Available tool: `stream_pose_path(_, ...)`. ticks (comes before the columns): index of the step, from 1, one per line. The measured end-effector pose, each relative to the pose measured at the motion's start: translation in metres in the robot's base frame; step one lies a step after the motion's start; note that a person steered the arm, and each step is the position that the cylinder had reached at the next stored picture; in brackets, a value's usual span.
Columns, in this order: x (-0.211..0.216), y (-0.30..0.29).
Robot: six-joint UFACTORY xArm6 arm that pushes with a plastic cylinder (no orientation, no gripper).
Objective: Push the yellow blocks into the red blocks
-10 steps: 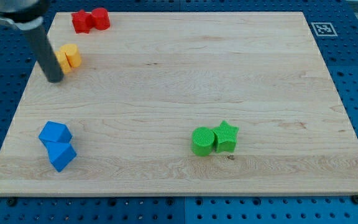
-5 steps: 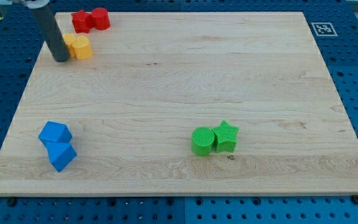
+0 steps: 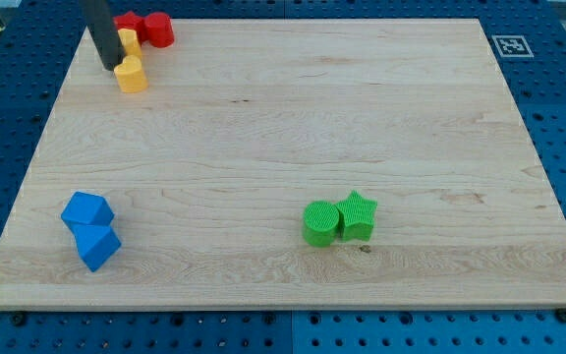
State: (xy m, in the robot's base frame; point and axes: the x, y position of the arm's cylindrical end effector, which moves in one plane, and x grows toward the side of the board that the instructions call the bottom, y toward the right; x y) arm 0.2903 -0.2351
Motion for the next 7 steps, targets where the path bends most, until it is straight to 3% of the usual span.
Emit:
stream_pose_path(2, 0.077, 0.009)
stream_pose_path(3, 0.072, 0.05)
stream_pose_path(4, 0.031, 0.056)
stream_pose_path(5, 0.04, 0.082)
stream_pose_path(6, 0.085, 0.086)
stream_pose_path(7, 0.109, 0.046)
